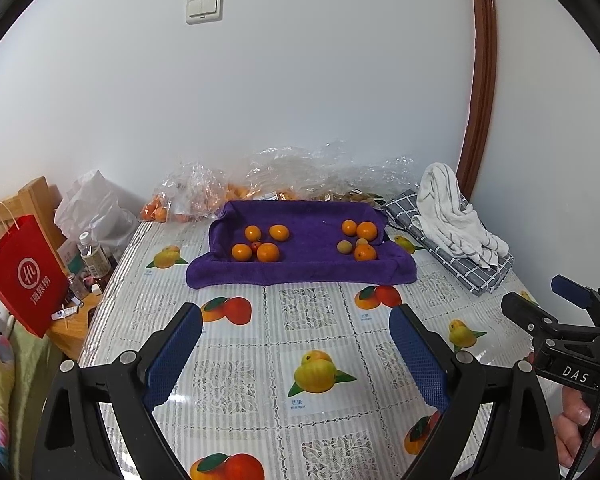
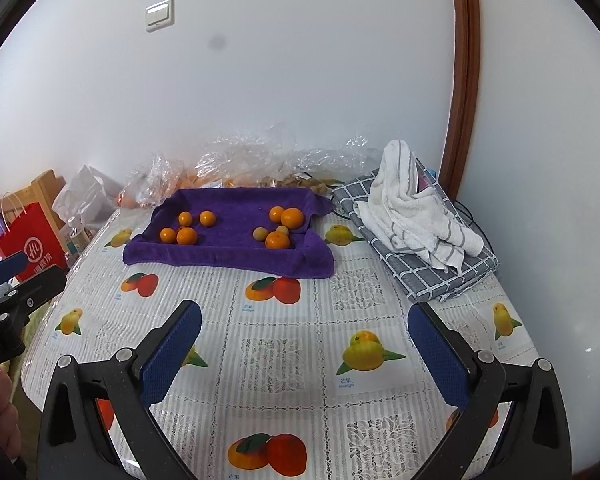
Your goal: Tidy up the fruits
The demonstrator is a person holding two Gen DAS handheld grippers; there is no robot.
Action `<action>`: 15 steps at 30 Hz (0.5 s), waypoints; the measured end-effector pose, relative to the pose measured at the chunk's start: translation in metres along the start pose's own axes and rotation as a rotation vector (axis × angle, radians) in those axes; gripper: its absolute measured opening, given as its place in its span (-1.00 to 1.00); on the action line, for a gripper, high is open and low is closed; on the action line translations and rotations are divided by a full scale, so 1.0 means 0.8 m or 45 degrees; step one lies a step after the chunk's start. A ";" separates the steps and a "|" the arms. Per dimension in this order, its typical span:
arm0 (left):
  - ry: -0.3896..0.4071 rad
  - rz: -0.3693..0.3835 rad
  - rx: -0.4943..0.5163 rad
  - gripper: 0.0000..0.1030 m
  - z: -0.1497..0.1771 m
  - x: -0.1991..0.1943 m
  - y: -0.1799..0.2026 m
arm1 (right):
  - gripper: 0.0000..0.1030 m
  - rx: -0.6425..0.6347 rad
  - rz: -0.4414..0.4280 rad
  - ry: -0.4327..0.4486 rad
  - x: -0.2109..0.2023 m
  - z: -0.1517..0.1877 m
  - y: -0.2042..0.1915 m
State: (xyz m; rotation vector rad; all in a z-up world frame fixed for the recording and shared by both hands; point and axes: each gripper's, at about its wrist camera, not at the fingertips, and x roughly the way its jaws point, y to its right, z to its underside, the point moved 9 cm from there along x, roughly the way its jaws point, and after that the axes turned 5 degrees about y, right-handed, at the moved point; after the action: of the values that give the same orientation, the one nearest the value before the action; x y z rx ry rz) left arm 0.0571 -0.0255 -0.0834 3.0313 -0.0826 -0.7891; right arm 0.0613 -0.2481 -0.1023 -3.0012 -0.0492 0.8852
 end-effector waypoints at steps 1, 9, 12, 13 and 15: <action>0.000 -0.003 -0.001 0.84 0.001 -0.001 0.001 | 0.98 -0.001 0.000 0.000 0.000 0.000 0.000; -0.002 -0.004 -0.006 0.84 0.001 -0.001 -0.001 | 0.98 0.000 -0.005 0.001 -0.002 0.000 -0.002; -0.002 -0.003 -0.005 0.84 0.001 -0.001 -0.002 | 0.98 0.000 -0.005 0.002 -0.002 0.001 -0.003; -0.001 -0.003 -0.005 0.84 0.001 -0.001 -0.002 | 0.98 -0.001 -0.004 0.001 -0.002 0.001 -0.003; -0.001 -0.003 -0.004 0.84 0.001 -0.001 -0.002 | 0.98 -0.001 -0.006 0.000 -0.002 0.001 -0.003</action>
State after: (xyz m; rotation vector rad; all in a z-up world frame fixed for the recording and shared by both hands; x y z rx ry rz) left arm 0.0562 -0.0240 -0.0838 3.0284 -0.0780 -0.7895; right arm 0.0597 -0.2459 -0.1021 -3.0003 -0.0566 0.8844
